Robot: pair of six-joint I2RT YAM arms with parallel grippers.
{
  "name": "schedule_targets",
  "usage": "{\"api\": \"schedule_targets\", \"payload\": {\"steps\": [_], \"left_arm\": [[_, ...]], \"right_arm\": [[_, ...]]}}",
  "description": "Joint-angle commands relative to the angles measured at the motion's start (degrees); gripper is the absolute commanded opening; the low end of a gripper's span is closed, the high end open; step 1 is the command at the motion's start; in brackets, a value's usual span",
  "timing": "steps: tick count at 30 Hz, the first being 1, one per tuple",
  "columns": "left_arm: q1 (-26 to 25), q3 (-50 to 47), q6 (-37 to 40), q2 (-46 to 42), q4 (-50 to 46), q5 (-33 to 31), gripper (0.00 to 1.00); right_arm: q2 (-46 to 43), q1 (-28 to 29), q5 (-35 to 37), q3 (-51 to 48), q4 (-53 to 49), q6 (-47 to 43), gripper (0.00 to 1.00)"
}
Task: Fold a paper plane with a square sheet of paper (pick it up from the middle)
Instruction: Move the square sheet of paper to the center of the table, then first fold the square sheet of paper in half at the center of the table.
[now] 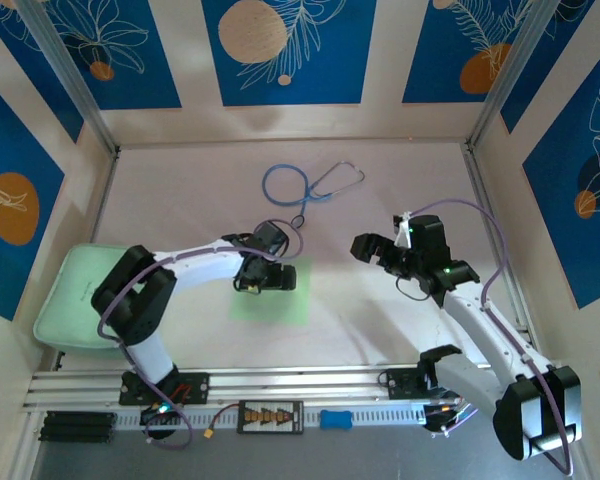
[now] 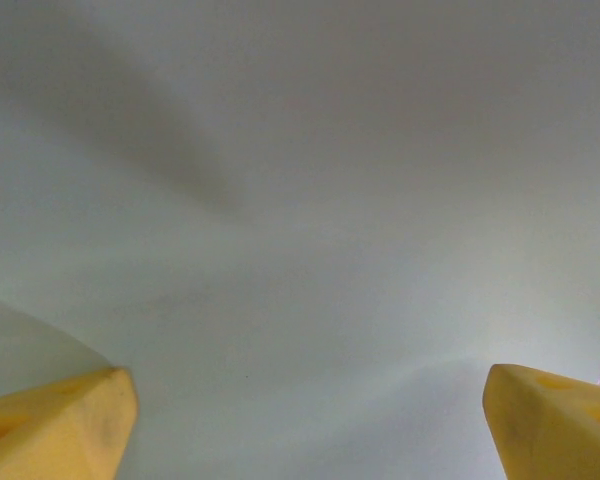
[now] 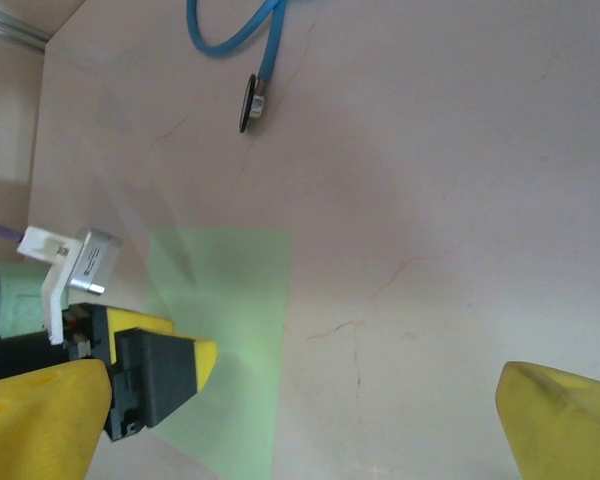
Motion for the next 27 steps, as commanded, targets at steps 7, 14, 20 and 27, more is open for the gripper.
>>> {"api": "schedule_targets", "payload": {"steps": [7,14,20,27], "left_arm": [[-0.65,5.79,2.26,5.08,-7.08,-3.38,0.88],[-2.0,2.4,2.68,5.96,-4.66,-3.65,0.88],[-2.41,3.0,4.68,7.13,-3.32,-3.35,0.87],[-2.78,5.86,7.16,9.08,-8.12,-3.61,0.87]], "right_arm": [[0.57,4.41,-0.28,0.55,-8.05,3.31,0.99],[1.03,5.45,2.63,1.38,-11.16,6.16,0.99],[1.19,5.69,4.81,2.88,-13.54,9.64,0.99],[2.48,6.05,7.42,5.41,-18.39,14.14,0.99]]}}
